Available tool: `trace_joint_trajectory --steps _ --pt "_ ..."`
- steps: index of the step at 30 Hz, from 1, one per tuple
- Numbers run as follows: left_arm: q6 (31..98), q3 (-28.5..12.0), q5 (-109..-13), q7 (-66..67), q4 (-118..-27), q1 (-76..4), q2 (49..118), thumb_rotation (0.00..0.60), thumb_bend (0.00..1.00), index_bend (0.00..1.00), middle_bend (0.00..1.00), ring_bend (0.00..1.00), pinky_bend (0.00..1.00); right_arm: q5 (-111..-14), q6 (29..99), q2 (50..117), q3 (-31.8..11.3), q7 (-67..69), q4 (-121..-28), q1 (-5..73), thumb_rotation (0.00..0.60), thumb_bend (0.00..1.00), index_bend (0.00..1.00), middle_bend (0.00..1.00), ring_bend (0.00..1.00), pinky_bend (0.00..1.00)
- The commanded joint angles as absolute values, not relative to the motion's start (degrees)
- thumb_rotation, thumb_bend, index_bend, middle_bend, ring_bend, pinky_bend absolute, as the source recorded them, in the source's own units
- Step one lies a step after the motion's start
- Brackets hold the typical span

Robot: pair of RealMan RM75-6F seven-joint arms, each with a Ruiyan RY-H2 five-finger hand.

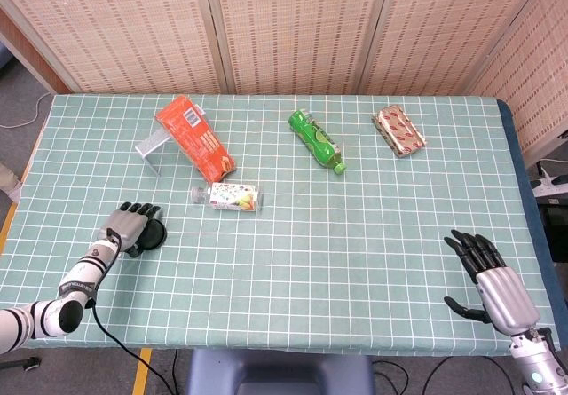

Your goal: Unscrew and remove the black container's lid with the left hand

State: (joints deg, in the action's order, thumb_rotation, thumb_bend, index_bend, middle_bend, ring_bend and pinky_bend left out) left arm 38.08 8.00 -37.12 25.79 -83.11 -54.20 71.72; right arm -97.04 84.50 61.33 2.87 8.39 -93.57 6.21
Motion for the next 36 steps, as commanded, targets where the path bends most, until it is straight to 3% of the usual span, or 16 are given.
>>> trace_joint_trajectory --steps 1,36 --pt "38.26 7.91 -37.24 25.76 -82.96 -54.09 71.81 0.600 0.36 0.00 0.00 0.00 0.03 -97.02 84.50 61.30 2.86 8.45 -93.59 6.21 0.600 0.13 0.00 0.00 0.00 0.00" --pt "39.86 3.59 -45.93 20.41 -86.98 -51.40 68.81 0.600 0.31 0.00 0.00 0.00 0.03 -97.29 84.88 61.66 2.74 9.03 -93.20 6.27 0.600 0.14 0.00 0.00 0.00 0.00"
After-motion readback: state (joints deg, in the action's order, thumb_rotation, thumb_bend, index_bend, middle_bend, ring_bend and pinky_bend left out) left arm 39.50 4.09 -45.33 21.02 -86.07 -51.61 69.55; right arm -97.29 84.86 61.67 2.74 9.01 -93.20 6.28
